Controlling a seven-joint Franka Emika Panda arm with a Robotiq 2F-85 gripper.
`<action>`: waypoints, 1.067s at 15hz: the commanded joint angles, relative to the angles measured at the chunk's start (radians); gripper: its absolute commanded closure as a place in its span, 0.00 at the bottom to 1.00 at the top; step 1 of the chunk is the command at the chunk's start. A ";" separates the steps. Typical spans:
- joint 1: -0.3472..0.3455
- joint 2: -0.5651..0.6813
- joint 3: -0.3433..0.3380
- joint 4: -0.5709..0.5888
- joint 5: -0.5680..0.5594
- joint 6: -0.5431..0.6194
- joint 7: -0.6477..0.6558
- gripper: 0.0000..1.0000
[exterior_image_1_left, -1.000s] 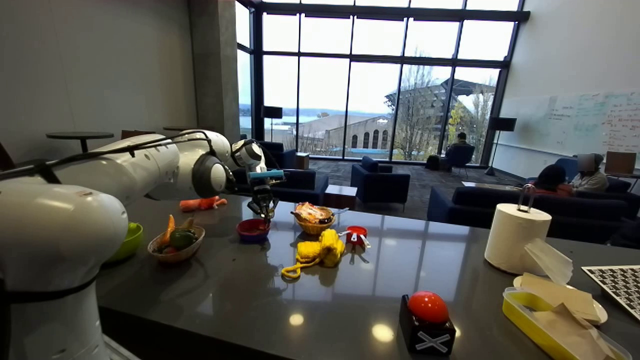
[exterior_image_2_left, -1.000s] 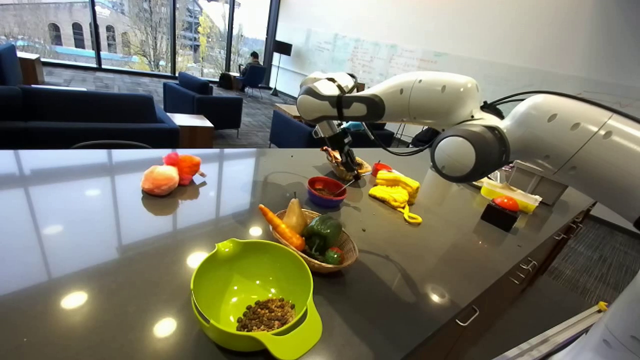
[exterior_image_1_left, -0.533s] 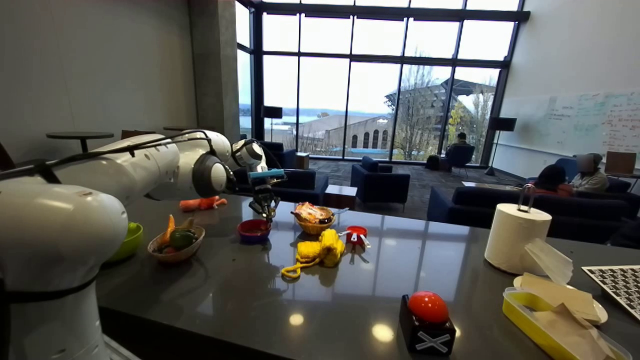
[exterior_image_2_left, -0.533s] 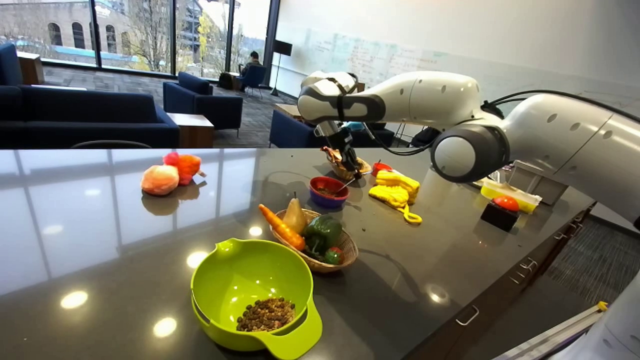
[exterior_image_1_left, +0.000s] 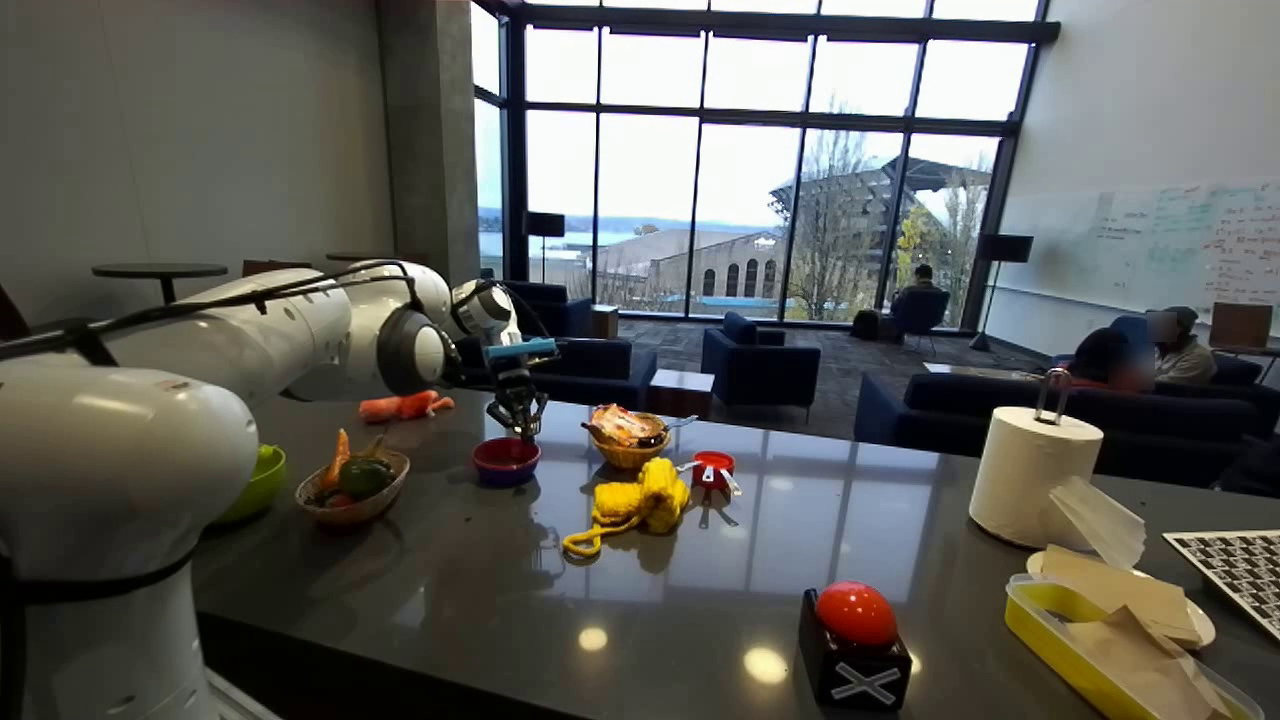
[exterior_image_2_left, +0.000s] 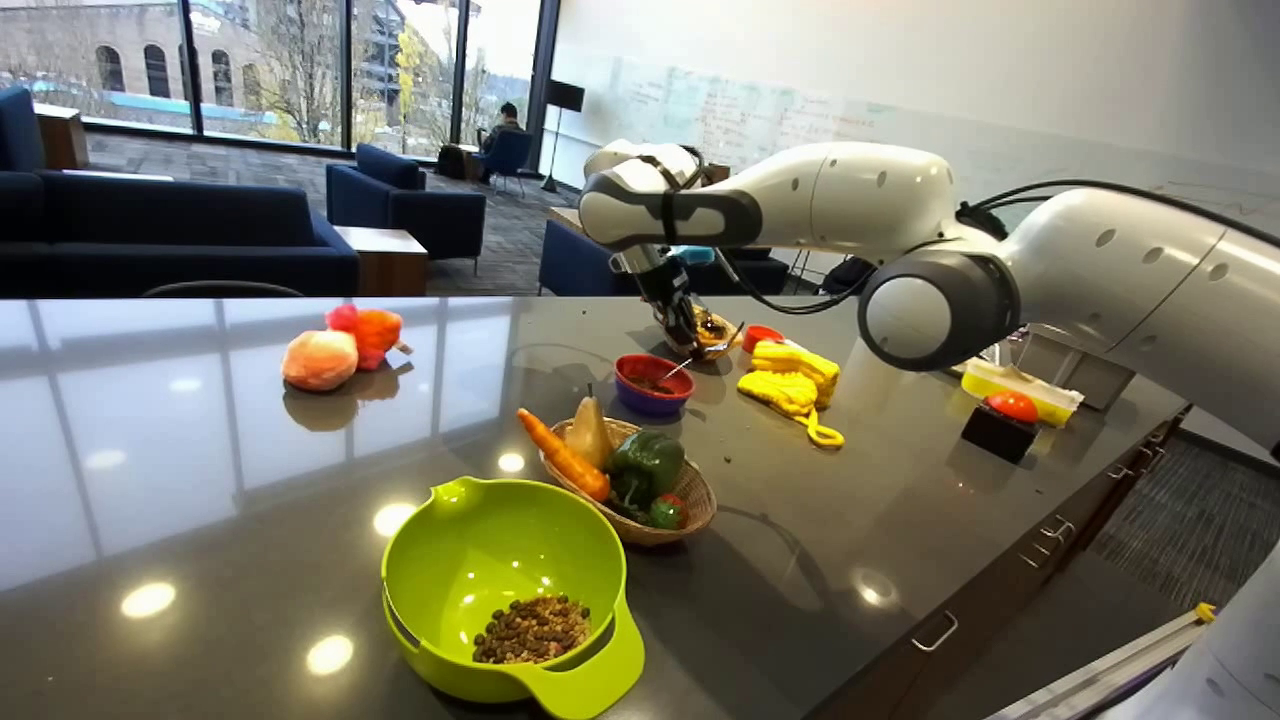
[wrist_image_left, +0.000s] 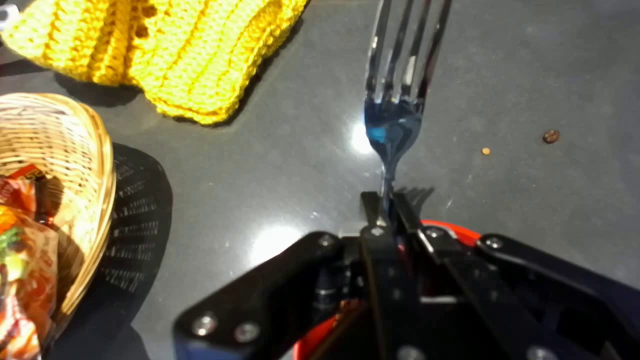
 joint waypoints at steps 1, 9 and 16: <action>0.023 0.008 0.011 0.012 -0.005 0.021 0.004 0.98; 0.049 -0.020 0.008 -0.012 -0.005 0.028 0.010 0.98; 0.048 -0.034 0.009 -0.019 0.001 -0.003 0.028 0.98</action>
